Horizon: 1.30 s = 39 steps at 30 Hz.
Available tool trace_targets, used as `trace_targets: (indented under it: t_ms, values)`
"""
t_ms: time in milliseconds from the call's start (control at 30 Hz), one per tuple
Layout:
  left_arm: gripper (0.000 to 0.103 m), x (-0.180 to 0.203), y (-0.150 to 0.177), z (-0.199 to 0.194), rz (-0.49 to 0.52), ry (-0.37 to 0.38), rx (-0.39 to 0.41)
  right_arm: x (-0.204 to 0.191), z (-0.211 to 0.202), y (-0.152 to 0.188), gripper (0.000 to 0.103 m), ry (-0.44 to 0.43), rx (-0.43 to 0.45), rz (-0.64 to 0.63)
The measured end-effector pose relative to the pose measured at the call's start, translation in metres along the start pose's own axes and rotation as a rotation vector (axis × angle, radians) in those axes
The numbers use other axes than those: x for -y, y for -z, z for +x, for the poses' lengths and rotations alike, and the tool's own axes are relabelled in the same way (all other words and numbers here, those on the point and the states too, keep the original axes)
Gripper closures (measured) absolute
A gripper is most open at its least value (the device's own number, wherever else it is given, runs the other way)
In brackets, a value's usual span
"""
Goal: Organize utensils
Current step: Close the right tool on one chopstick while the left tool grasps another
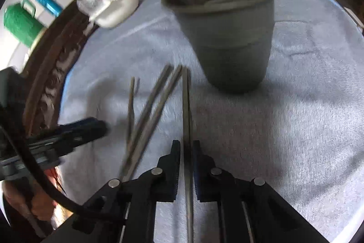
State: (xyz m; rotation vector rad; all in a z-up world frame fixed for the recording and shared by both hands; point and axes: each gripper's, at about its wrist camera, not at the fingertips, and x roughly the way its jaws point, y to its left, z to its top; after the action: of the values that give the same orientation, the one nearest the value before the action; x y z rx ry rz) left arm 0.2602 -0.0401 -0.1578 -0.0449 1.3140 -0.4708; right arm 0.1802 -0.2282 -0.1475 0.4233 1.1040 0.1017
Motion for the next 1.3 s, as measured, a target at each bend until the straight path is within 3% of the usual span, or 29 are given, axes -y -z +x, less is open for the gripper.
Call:
trace_targets:
  t_ms: [133, 300, 400, 567, 833, 967, 1100, 1133, 1167, 1200, 1300]
  values:
    - [0.043, 0.005, -0.014, 0.012, -0.021, -0.005, -0.009, -0.007, 0.001, -0.009, 0.089, 0.061, 0.036, -0.019]
    - [0.046, 0.005, -0.016, 0.013, -0.036, -0.020, -0.015, -0.017, 0.020, -0.018, 0.089, 0.111, 0.019, -0.026]
    - [0.064, 0.006, -0.016, 0.012, 0.005, -0.070, -0.005, -0.017, 0.026, -0.017, 0.091, 0.125, 0.030, -0.038]
    - [0.083, -0.011, -0.015, 0.011, -0.045, 0.033, -0.010, -0.014, 0.023, -0.012, 0.095, 0.123, 0.016, -0.049]
    - [0.083, -0.029, -0.020, 0.012, -0.118, 0.023, -0.063, -0.018, 0.021, -0.005, 0.093, 0.130, -0.082, -0.064]
    - [0.064, -0.018, -0.029, 0.018, -0.131, 0.022, -0.076, -0.018, 0.026, -0.015, 0.093, 0.144, -0.094, -0.028]
    - [0.064, -0.005, -0.030, 0.023, -0.112, -0.030, -0.049, -0.023, 0.031, -0.023, 0.093, 0.174, -0.073, -0.037]
    - [0.072, -0.004, -0.030, 0.024, -0.111, -0.043, -0.036, -0.024, 0.032, -0.024, 0.093, 0.178, -0.068, -0.050]
    - [0.089, -0.005, -0.031, 0.024, -0.110, -0.058, -0.030, -0.025, 0.033, -0.024, 0.093, 0.182, -0.060, -0.065]
    - [0.094, -0.006, -0.032, 0.026, -0.114, -0.065, -0.028, -0.029, 0.037, -0.027, 0.094, 0.186, -0.057, -0.075]
    - [0.095, -0.015, -0.030, 0.026, -0.162, -0.016, -0.006, -0.033, 0.038, -0.026, 0.097, 0.192, -0.047, -0.096]
